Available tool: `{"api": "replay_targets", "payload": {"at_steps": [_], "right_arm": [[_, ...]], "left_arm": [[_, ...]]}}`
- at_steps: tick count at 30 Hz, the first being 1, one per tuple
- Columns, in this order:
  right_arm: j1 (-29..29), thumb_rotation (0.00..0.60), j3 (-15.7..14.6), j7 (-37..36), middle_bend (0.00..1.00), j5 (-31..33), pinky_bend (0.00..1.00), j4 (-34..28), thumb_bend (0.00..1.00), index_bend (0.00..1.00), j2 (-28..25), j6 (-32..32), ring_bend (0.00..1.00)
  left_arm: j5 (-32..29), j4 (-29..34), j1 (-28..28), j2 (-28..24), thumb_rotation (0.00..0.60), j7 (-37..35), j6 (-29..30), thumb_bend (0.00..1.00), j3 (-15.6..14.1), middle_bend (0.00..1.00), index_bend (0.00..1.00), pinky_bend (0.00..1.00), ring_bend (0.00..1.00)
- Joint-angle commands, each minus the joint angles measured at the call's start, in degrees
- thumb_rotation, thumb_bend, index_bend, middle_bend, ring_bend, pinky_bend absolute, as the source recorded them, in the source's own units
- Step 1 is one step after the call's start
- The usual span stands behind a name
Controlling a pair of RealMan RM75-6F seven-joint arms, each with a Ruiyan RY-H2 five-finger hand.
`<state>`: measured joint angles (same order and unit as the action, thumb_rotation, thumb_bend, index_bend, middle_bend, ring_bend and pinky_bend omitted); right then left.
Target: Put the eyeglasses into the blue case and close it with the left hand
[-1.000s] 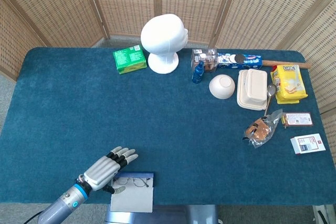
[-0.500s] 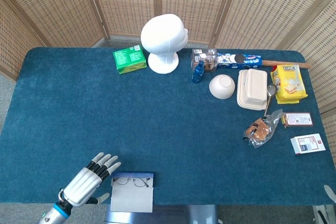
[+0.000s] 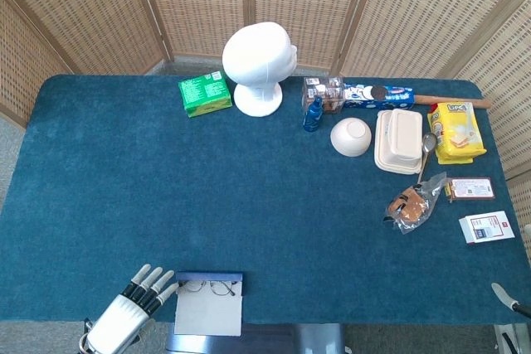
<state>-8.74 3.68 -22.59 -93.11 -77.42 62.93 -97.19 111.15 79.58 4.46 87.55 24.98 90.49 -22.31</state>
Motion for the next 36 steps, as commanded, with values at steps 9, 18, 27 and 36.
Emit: {"api": "replay_targets", "payload": {"at_steps": [9,18,27,36], "right_arm": [[0.6,0.539,-1.0,-4.6,0.10,-0.5,0.18,4.4,0.19,0.00,0.3,-0.7,0.00],[0.6,0.539,-1.7,-8.0,0.10,-0.4,0.18,8.5,0.18,0.00,1.3,-1.5,0.00],[0.4,0.539,-2.2,-9.9,0.10,-0.1,0.18,10.6,0.19,0.00,1.9,-1.9,0.00],[-0.3,0.537,-2.5,-12.4,0.10,0.5,0.18,12.5,0.19,0.00,2.1,-3.1,0.00]], "left_arm": [[6.3,-10.6,-5.6,6.1,0.600,7.7,4.9,0.28,1.1,0.00,0.08,0.00,0.00],[6.5,-16.6,-7.7,9.0,0.600,4.3,4.8,0.26,1.3,0.00,0.06,0.00,0.00],[7.2,-20.9,-8.7,11.3,0.576,2.4,5.3,0.26,1.6,0.00,0.05,0.00,0.00],[7.3,-23.4,-8.1,13.7,0.542,3.1,2.2,0.25,2.5,0.00,0.03,0.00,0.00]]}}
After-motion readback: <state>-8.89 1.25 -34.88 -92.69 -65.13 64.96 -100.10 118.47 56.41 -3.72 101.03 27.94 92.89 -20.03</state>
